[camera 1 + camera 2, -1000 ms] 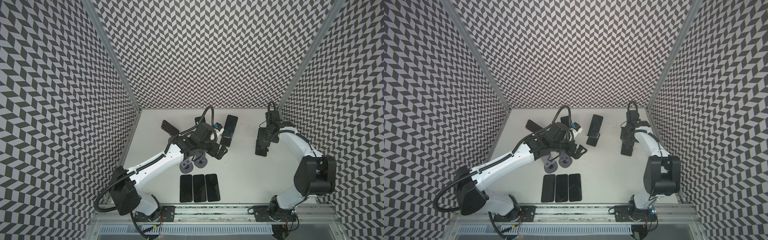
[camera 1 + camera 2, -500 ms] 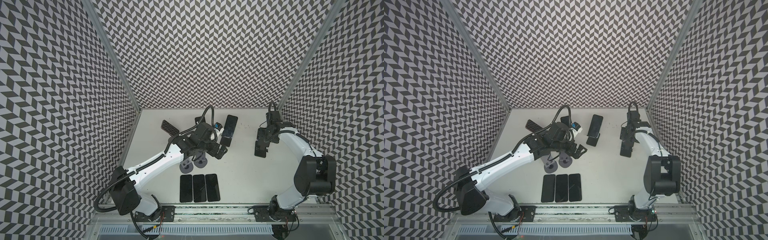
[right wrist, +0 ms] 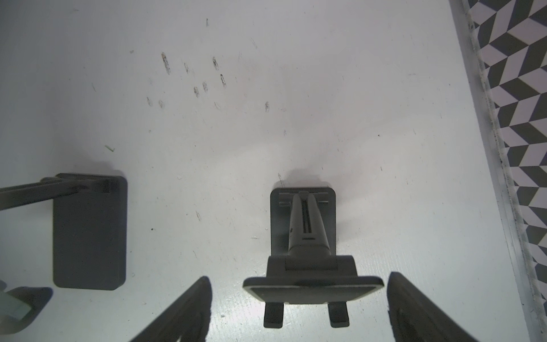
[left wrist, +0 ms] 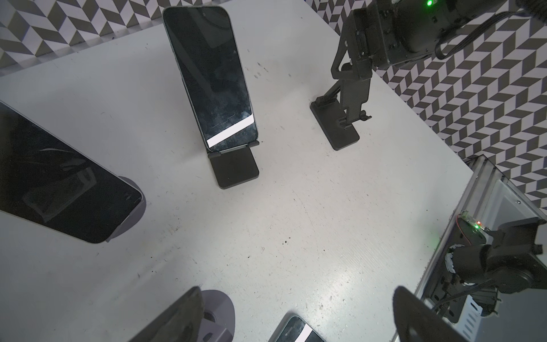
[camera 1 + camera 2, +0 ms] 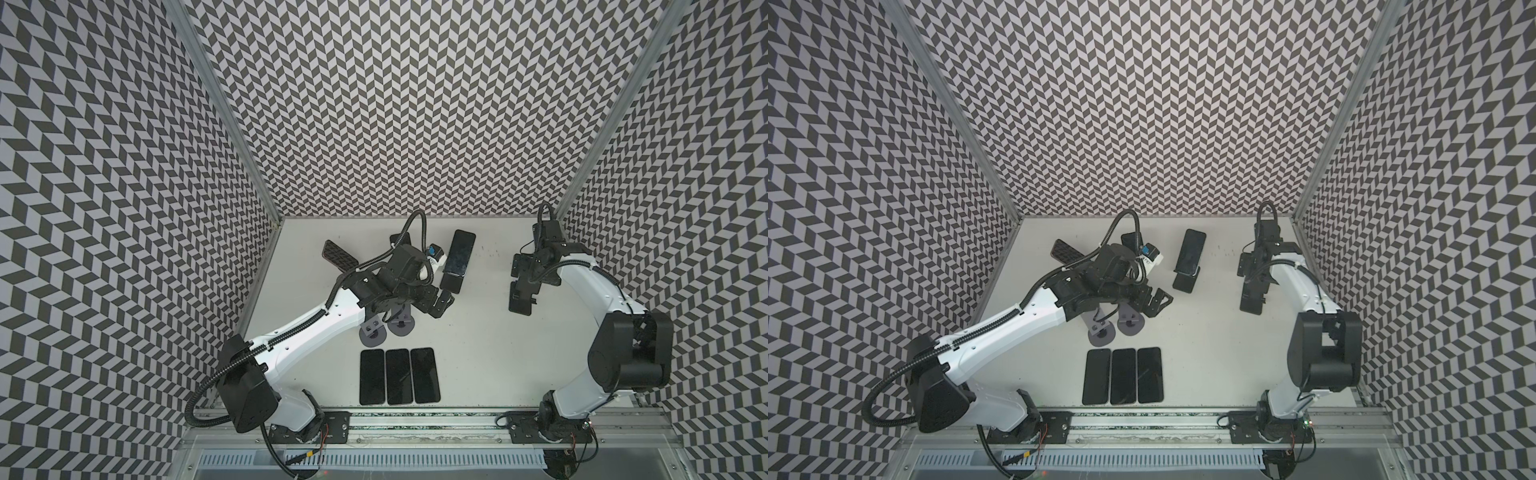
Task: Remove the phone from the phone stand
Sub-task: Move the phone stand to the middle-right of the table.
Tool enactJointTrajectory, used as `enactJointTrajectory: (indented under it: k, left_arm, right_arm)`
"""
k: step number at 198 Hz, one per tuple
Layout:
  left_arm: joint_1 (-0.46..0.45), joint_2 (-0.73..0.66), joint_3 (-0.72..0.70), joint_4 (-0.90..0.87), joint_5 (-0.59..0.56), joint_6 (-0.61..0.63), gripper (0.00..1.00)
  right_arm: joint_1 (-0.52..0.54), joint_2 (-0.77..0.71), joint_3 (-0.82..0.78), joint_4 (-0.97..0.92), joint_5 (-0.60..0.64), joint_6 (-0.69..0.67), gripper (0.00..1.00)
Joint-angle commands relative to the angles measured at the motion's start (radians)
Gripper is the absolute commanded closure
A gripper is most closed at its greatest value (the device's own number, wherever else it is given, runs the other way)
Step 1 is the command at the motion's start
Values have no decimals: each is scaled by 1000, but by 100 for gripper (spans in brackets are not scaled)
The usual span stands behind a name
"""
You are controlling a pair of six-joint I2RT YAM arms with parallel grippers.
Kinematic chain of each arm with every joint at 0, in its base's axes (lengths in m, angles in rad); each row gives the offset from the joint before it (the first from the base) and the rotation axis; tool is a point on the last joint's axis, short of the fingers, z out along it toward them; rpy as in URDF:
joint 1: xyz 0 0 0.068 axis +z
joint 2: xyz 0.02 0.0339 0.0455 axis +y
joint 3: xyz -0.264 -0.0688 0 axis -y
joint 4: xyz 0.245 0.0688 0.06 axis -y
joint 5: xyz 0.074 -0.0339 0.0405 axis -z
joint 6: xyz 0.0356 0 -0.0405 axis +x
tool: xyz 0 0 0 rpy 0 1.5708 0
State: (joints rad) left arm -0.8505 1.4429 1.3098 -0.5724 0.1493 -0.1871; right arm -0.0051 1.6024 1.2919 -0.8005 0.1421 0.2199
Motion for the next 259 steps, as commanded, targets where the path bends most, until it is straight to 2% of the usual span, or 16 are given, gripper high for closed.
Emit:
enactJointTrajectory:
  k: [1, 67, 102, 157, 209, 259]
  left_arm:
    - [-5, -54, 19, -13, -14, 20, 0]
    - [-5, -189, -59, -15, -77, 42, 0]
    - [-3, -282, -141, 19, -140, 63, 0]
    - [16, -450, -281, 229, -151, 33, 0]
    - [17, -497, -285, 236, -188, 4, 0]
    - [30, -485, -292, 302, -265, 6, 0]
  right_arm:
    - [-3, -54, 33, -17, 23, 36, 10]
    - [50, -136, 63, -48, 38, 119, 13]
    - [140, -140, 135, -68, 64, 171, 14]
    - [317, -119, 232, -60, 125, 269, 14]
    - [520, -119, 239, -46, 199, 358, 15]
    - [565, -71, 254, -22, 208, 376, 15]
